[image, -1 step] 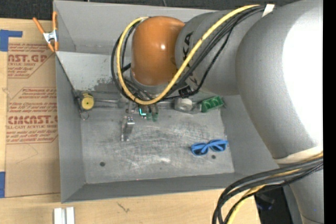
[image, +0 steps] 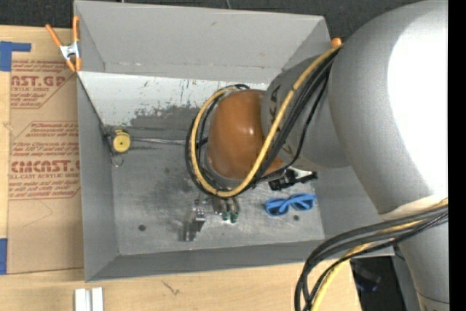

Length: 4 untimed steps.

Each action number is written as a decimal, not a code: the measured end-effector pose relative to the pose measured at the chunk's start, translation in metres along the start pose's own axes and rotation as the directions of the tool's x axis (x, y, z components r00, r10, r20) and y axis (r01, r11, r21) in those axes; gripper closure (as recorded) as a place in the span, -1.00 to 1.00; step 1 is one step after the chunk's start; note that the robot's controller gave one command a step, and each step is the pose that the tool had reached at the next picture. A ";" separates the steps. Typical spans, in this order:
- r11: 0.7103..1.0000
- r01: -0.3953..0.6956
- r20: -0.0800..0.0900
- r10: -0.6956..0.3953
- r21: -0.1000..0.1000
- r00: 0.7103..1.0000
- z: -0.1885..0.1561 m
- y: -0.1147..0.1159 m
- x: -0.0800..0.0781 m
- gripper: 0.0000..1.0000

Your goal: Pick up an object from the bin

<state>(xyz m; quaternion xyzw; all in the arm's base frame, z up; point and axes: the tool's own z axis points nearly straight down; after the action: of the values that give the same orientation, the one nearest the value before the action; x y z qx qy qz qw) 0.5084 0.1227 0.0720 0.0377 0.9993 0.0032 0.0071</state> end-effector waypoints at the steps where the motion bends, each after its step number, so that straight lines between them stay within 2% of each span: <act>1: 0.998 0.069 -0.005 -0.069 0.003 0.998 0.001 0.049 -0.081 -1.00; 2: 0.995 0.105 0.002 -0.105 0.000 0.995 -0.002 0.036 -0.017 -1.00; 3: 0.982 0.188 -0.013 -0.188 0.000 0.982 -0.012 0.104 0.007 -1.00; 4: 0.934 0.358 -0.014 -0.358 0.003 0.934 -0.006 0.010 -0.011 -1.00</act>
Offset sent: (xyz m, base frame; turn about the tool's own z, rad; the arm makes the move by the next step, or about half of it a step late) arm 0.0813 0.0402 -0.0020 -0.0671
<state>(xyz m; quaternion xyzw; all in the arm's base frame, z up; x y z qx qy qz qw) 0.5200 0.1323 0.0786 -0.1449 0.9894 -0.0008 0.0006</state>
